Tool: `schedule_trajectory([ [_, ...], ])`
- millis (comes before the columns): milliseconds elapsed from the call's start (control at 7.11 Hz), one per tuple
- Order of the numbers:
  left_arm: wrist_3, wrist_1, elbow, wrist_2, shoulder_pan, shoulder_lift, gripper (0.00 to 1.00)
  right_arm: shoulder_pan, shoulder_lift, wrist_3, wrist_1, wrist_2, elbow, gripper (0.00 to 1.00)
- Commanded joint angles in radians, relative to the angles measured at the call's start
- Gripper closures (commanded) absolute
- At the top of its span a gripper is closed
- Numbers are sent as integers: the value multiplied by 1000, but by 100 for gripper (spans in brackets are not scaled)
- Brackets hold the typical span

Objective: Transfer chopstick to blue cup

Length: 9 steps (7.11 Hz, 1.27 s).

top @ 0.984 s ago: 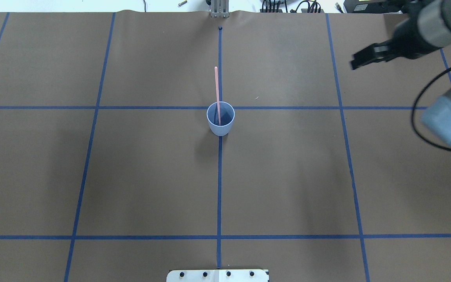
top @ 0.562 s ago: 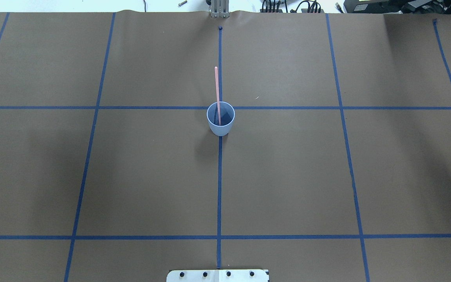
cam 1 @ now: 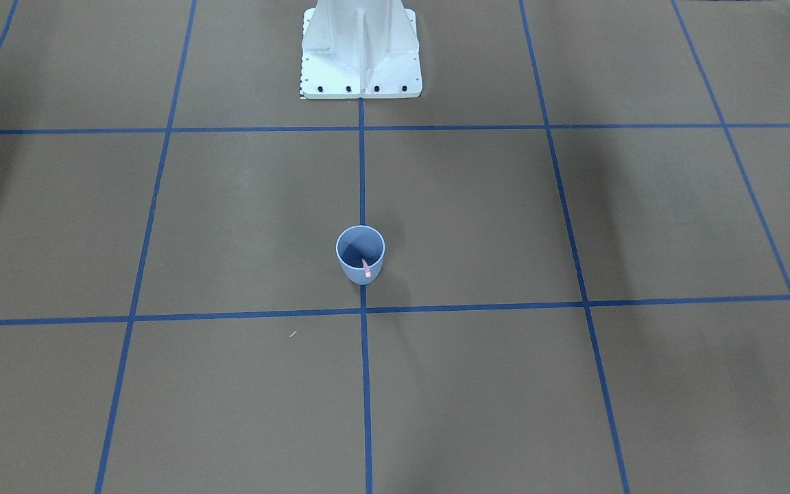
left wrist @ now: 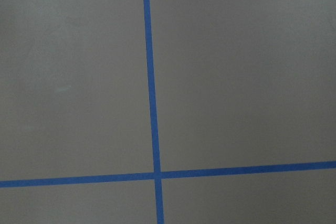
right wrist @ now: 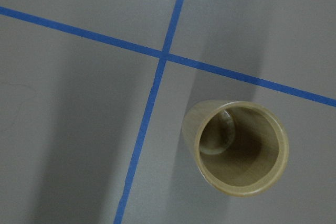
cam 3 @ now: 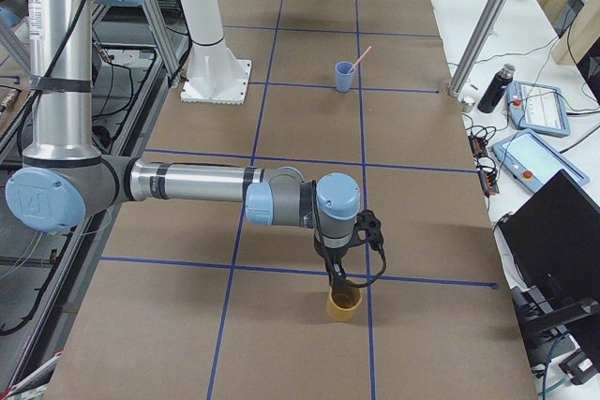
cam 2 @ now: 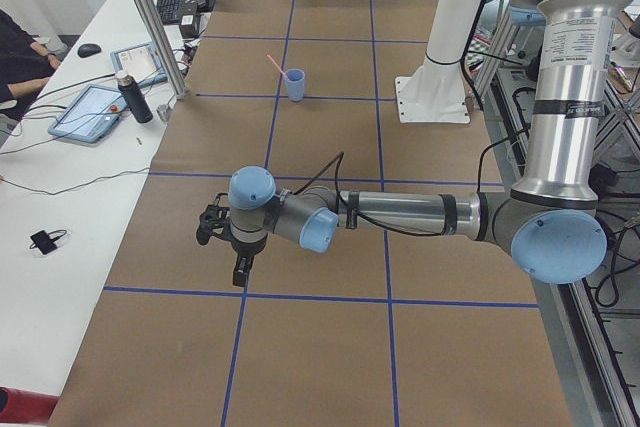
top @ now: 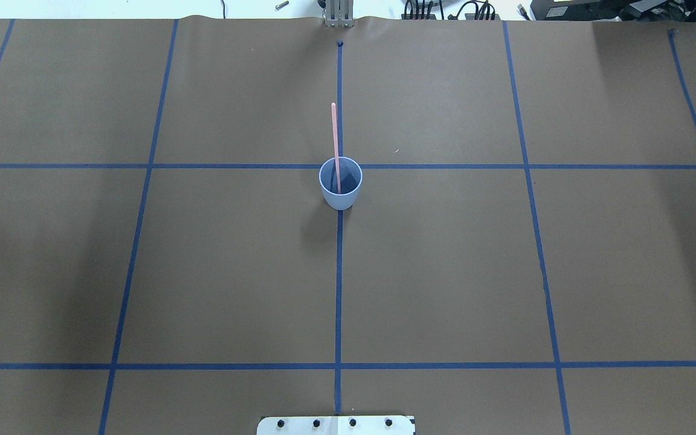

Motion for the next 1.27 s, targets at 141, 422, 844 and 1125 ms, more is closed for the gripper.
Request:
schedule_trajectory([
  [141,198,205,-13,-42,-140,24,2,50,-6,3,-11,2,-18,0],
  [422,209,275,-37,-32,-145,31,2,70,-11,7,-32,37,-17,0],
  [844,209,275,-33,-33,-144,30,2,76,-9,12,-43,47,-15,0],
  [1125,209,275,-31,-33,-142,30,2,76,-9,12,-43,47,-15,0],
])
